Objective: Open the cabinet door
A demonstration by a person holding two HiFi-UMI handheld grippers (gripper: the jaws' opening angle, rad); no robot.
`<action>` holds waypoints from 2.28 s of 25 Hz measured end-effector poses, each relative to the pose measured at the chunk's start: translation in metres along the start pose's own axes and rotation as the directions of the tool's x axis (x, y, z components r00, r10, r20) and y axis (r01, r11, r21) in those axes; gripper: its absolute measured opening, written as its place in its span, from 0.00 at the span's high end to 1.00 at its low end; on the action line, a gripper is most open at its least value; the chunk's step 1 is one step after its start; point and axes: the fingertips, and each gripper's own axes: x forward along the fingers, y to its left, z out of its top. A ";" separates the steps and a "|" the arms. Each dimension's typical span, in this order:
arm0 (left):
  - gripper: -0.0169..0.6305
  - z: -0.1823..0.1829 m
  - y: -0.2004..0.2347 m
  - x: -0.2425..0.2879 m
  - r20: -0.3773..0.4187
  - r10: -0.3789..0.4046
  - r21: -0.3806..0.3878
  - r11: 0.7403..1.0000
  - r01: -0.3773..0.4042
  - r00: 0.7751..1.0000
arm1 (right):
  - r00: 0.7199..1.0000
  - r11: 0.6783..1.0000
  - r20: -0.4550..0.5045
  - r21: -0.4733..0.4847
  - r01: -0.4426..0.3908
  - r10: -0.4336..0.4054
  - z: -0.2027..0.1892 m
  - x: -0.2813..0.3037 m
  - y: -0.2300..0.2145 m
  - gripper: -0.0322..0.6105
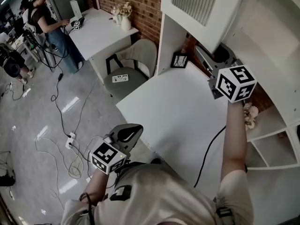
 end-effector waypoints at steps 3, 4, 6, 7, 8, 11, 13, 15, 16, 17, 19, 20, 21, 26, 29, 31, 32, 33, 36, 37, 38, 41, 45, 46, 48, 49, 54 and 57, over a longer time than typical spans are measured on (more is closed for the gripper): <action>0.95 0.003 -0.006 0.005 0.000 0.011 -0.003 1.000 -0.011 1.000 | 1.000 1.000 -0.001 0.007 -0.007 0.007 -0.002 0.001 -0.003 0.59; 0.95 0.003 -0.008 0.004 -0.002 0.018 -0.004 1.000 -0.018 1.000 | 1.000 1.000 -0.004 0.003 -0.007 0.007 -0.002 0.001 -0.004 0.59; 0.95 0.004 -0.012 0.000 -0.002 0.037 -0.005 0.999 -0.037 0.999 | 1.000 1.000 -0.004 -0.001 -0.012 0.012 -0.001 0.000 -0.002 0.59; 0.95 0.005 -0.013 -0.002 0.001 0.048 -0.002 0.999 -0.048 0.999 | 1.000 1.000 0.002 0.000 -0.017 0.017 0.000 0.000 -0.001 0.59; 0.95 0.006 -0.012 -0.003 0.004 0.058 0.002 0.998 -0.058 0.998 | 1.000 1.000 0.010 0.002 -0.019 0.019 0.002 0.000 -0.001 0.59; 0.95 0.005 -0.009 -0.005 0.009 0.083 0.000 0.997 -0.083 0.996 | 1.000 1.000 0.025 0.007 -0.012 0.012 0.003 0.006 -0.002 0.59; 0.95 0.004 -0.008 -0.009 0.009 0.094 -0.012 0.995 -0.094 0.996 | 1.000 1.000 0.021 0.012 -0.006 0.006 0.003 0.007 -0.001 0.59; 0.95 0.008 -0.007 -0.013 0.017 0.095 -0.013 0.995 -0.094 0.995 | 1.000 1.000 0.013 0.017 0.002 -0.002 0.007 0.006 0.000 0.59; 0.95 0.010 -0.005 -0.014 0.024 0.092 -0.010 0.996 -0.092 0.995 | 1.000 1.000 0.009 0.017 0.008 -0.008 0.010 0.004 -0.001 0.59; 0.95 0.012 -0.003 -0.015 0.031 0.089 -0.007 0.996 -0.089 0.996 | 1.000 1.000 0.005 0.018 0.015 -0.015 0.011 0.004 -0.001 0.59; 0.95 0.013 0.006 -0.019 0.039 0.095 -0.008 0.995 -0.095 0.995 | 1.000 0.999 -0.004 0.025 0.027 -0.027 0.012 0.008 -0.002 0.59; 0.95 0.012 0.013 -0.023 0.041 0.104 -0.012 0.995 -0.104 0.994 | 0.999 0.999 -0.008 0.033 0.033 -0.033 0.012 0.010 -0.001 0.59; 0.95 0.012 0.021 -0.028 0.044 0.116 -0.019 0.993 -0.115 0.992 | 0.999 0.998 -0.013 0.042 0.040 -0.039 0.012 0.013 0.000 0.60; 0.95 0.014 0.060 -0.048 0.072 0.156 -0.039 0.987 -0.153 0.985 | 0.998 0.999 -0.034 -0.007 0.053 -0.053 0.022 0.018 0.019 0.66; 0.95 0.008 0.072 -0.057 0.074 0.156 -0.046 0.987 -0.153 0.985 | 0.997 0.997 -0.031 -0.029 0.071 -0.072 0.020 0.021 0.034 0.67; 0.95 0.005 0.077 -0.061 0.072 0.146 -0.049 0.989 -0.143 0.987 | 0.995 0.995 -0.034 -0.024 0.093 -0.093 0.020 0.022 0.037 0.67; 0.95 0.003 0.079 -0.062 0.072 0.140 -0.050 0.989 -0.137 0.988 | 0.993 0.994 -0.040 -0.024 0.107 -0.108 0.019 0.022 0.038 0.67; 0.95 0.001 0.081 -0.063 0.072 0.134 -0.051 0.990 -0.131 0.988 | 0.991 0.992 -0.049 -0.029 0.121 -0.122 0.018 0.022 0.039 0.69; 0.95 -0.002 0.087 -0.065 0.077 0.113 -0.044 0.993 -0.110 0.991 | 0.986 0.987 -0.062 -0.046 0.153 -0.156 0.016 0.025 0.043 0.73; 0.95 -0.002 0.089 -0.064 0.079 0.105 -0.039 0.994 -0.102 0.991 | 0.985 0.986 -0.058 -0.045 0.158 -0.160 0.014 0.026 0.044 0.75; 0.95 -0.002 0.090 -0.063 0.081 0.097 -0.036 0.995 -0.094 0.992 | 0.986 0.987 -0.055 -0.042 0.158 -0.160 0.011 0.027 0.045 0.76; 0.95 -0.004 0.091 -0.062 0.081 0.078 -0.037 0.996 -0.076 0.994 | 0.985 0.987 -0.061 -0.036 0.159 -0.161 0.006 0.031 0.054 0.76; 0.95 -0.006 0.087 -0.063 0.071 0.056 -0.044 0.998 -0.053 0.996 | 0.982 0.986 -0.085 -0.028 0.165 -0.167 0.004 0.031 0.066 0.75; 0.95 -0.006 0.087 -0.063 0.071 0.052 -0.040 0.998 -0.049 0.996 | 0.983 0.987 -0.085 -0.027 0.161 -0.163 0.005 0.032 0.070 0.74; 0.95 -0.005 0.089 -0.064 0.074 0.046 -0.025 0.999 -0.045 0.996 | 0.987 0.990 -0.076 -0.030 0.140 -0.142 0.007 0.036 0.081 0.72; 0.95 -0.004 0.090 -0.065 0.076 0.046 -0.020 0.999 -0.045 0.996 | 0.989 0.991 -0.070 -0.033 0.127 -0.129 0.008 0.039 0.088 0.70; 0.95 -0.003 0.094 -0.070 0.081 0.060 -0.030 0.998 -0.057 0.995 | 0.993 0.994 -0.043 -0.027 0.105 -0.106 0.013 0.049 0.107 0.63; 0.95 -0.007 0.095 -0.073 0.066 0.067 -0.024 0.998 -0.065 0.996 | 0.997 0.997 -0.034 -0.031 0.065 -0.066 0.015 0.054 0.120 0.63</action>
